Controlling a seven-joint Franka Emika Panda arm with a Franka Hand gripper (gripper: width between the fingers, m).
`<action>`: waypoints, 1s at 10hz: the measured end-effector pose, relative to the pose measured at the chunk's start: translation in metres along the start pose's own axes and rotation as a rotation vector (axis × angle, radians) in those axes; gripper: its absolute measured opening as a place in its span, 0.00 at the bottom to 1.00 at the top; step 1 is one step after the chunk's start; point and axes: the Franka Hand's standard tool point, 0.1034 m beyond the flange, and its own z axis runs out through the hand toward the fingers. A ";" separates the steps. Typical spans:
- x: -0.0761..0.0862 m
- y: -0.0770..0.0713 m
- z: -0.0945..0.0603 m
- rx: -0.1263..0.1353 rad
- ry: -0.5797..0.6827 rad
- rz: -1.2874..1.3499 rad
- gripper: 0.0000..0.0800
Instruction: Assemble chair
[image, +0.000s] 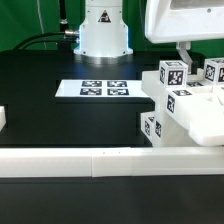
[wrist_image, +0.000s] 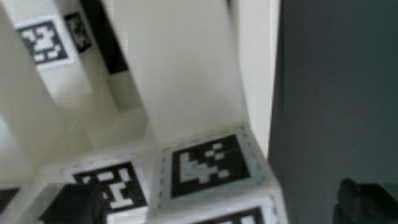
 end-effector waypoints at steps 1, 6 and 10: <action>0.000 0.000 0.000 -0.004 0.000 -0.020 0.81; 0.000 0.000 0.001 -0.005 0.000 -0.006 0.35; 0.000 0.000 0.000 0.005 0.018 0.265 0.35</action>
Offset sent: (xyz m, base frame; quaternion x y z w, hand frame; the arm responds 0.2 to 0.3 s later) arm 0.0000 0.0000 0.0000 0.0000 0.0000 0.0000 1.0000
